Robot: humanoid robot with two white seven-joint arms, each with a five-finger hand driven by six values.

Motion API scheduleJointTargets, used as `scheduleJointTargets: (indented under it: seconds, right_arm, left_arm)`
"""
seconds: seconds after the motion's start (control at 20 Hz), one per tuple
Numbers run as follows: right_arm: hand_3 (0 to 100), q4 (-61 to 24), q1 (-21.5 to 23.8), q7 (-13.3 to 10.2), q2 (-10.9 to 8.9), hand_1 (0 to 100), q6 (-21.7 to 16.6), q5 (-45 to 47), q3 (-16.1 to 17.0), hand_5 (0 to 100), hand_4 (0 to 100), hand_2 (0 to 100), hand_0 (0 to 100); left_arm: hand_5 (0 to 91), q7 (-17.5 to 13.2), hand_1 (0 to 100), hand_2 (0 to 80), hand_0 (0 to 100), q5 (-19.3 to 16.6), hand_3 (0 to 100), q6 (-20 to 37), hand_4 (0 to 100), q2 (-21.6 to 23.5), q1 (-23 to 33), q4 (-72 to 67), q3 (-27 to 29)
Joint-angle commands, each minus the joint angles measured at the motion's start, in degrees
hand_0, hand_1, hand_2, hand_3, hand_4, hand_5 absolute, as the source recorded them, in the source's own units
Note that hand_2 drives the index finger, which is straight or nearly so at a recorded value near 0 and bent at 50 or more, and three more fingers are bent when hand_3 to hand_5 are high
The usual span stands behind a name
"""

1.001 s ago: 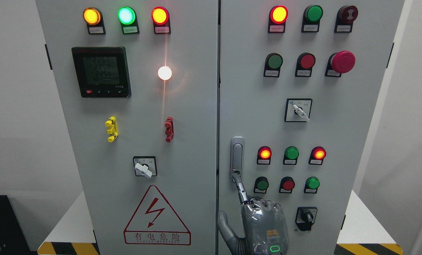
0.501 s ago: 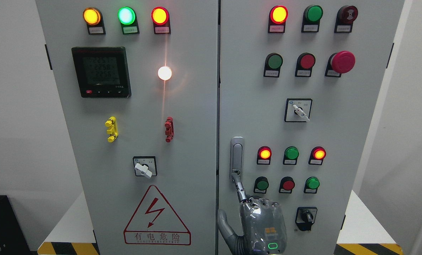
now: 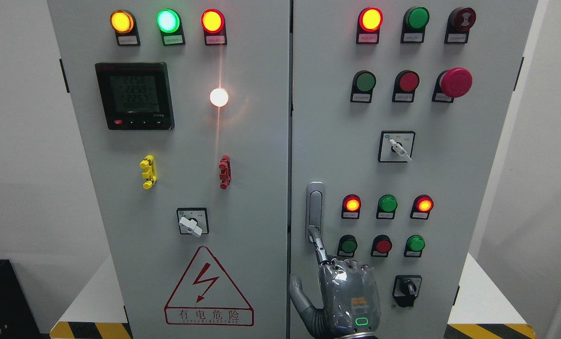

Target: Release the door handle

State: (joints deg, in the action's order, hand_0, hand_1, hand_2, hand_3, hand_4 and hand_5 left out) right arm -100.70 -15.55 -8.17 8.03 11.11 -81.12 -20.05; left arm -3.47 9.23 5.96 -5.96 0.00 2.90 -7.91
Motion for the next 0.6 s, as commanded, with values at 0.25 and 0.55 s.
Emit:
scheduleJointTargets:
  seconds: [0.25,0.55]
  right_arm:
    - [89,1.29,-0.28,0.00,-0.03,30,0.76,-0.01,0.18,100,93,0,57]
    - [89,1.47,-0.36,0.00,-0.03,30,0.76,-0.01,0.18,100,93,0,56]
  left_arm:
    - [0.0,0.04,56,0.0,12,0.00,0,0.01,0,-0.02,0.53,0.00,0.00]
    - [0.0,0.04,56,0.0,12,0.00,0,0.01,0,-0.02,0.53,0.00,0.00]
